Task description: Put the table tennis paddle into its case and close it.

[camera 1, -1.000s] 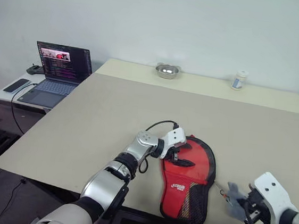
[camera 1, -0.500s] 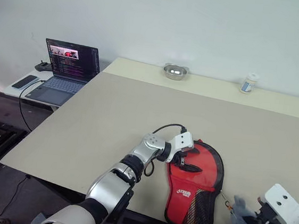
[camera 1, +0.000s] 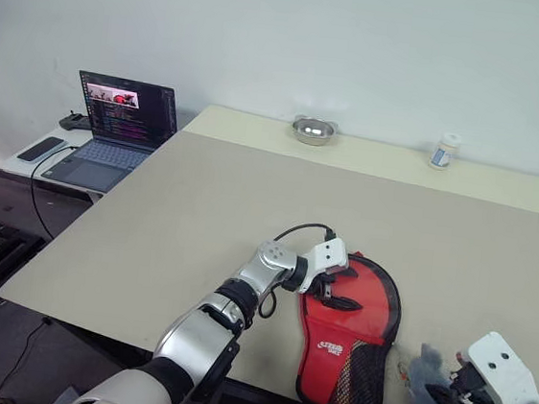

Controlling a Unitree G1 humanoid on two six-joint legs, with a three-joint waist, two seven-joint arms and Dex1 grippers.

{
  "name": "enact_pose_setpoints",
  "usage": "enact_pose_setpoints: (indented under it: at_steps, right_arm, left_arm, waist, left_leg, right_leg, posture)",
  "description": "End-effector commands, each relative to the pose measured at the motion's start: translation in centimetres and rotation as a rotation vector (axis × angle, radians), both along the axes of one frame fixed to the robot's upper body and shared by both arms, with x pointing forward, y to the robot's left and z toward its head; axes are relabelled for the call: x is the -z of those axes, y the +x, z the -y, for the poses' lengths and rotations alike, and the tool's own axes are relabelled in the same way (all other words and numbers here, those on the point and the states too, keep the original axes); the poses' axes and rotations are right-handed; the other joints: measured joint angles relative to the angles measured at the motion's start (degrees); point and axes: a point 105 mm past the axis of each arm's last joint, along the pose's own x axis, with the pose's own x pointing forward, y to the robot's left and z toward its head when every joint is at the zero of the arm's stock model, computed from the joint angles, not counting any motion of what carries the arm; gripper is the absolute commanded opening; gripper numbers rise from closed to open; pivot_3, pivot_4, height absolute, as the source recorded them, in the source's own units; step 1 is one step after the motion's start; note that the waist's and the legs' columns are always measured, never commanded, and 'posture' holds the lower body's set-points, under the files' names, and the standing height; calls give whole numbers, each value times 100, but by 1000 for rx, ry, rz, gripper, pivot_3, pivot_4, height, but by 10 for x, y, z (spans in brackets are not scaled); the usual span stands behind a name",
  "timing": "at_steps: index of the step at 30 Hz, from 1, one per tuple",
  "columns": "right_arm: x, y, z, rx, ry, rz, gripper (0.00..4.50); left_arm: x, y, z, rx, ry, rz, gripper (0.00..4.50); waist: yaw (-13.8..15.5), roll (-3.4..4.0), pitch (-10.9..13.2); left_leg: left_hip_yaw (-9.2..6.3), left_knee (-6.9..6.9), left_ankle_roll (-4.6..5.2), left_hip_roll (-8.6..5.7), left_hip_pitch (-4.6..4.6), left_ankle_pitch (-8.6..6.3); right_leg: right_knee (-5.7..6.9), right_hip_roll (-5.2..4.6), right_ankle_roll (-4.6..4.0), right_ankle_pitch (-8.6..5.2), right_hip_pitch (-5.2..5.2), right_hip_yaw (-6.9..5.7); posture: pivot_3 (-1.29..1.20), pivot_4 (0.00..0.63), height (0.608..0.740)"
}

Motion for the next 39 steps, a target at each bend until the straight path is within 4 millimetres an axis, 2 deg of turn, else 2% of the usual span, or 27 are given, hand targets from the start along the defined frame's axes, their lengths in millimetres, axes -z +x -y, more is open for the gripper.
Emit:
enact_pose_setpoints:
  at_steps: [1, 10, 20, 25, 28, 30, 33, 36, 39]
  right_arm:
    - [2, 5, 5, 56, 15, 9, 2267]
    - [16, 13, 6, 136, 78, -27, 2267]
    - [27, 22, -9, 129, 166, -70, 2267]
    - [29, 25, -9, 124, 132, -60, 2267]
    - [29, 27, -6, 130, 103, -44, 1721]
    - [29, 27, -4, 132, 90, -36, 1081]
    - [25, 26, 0, 130, 65, -22, 367]
    - [23, 24, 2, 130, 57, -17, 199]
    - [17, 11, 0, 102, 56, -32, 198]
  left_arm:
    - [75, -34, -32, 7, 259, -202, 3755]
    - [73, -37, -28, 44, 245, -203, 3755]
    - [64, -43, -24, 108, 195, -231, 3755]
    - [65, -43, -24, 115, 202, -224, 3755]
    - [66, -46, -23, 133, 211, -222, 3755]
    - [68, -48, -23, 151, 223, -219, 3755]
    - [72, -51, -25, 170, 251, -203, 3755]
    - [74, -52, -25, 177, 265, -192, 3755]
    - [78, -55, -23, 190, 290, -186, 3755]
  waist:
    - [-5, -5, -3]
    - [-22, -2, -12]
    - [-65, -2, -16]
    - [-77, -2, -16]
    - [-78, -2, -16]
    - [-77, -2, -16]
    - [-77, -2, -16]
    - [-75, -2, -17]
    - [-53, 1, -19]
  left_leg:
    - [0, 0, 0, 0, 0, 0]
    - [-2, -1, 0, 0, 0, 0]
    - [-3, -7, 3, 0, -2, -4]
    - [-5, -7, 4, 0, -2, -4]
    - [-5, -7, 4, 0, -2, -4]
    - [-5, -7, 3, 0, -3, -4]
    - [-5, -7, 3, 0, -3, -4]
    - [-6, -7, 3, 0, -4, -5]
    - [-7, -7, 3, -3, -7, -5]
  right_leg:
    - [0, 0, 1, 0, 0, 0]
    - [0, -4, -1, 1, 0, 1]
    - [-1, -6, -31, 10, -3, -2]
    - [-1, -6, -25, 7, -3, -2]
    - [-1, -6, -22, 5, -3, -3]
    - [-1, -6, -14, 0, -3, -3]
    - [-2, -7, -9, -2, -3, -3]
    - [-2, -9, -8, -3, -3, -4]
    - [-3, -15, -6, -4, -3, -8]
  posture:
    - [0, 150, 740]
    - [0, 150, 740]
    - [0, 150, 740]
    - [0, 150, 740]
    - [0, 150, 740]
    - [0, 150, 740]
    - [0, 150, 740]
    - [0, 150, 740]
    - [0, 150, 740]
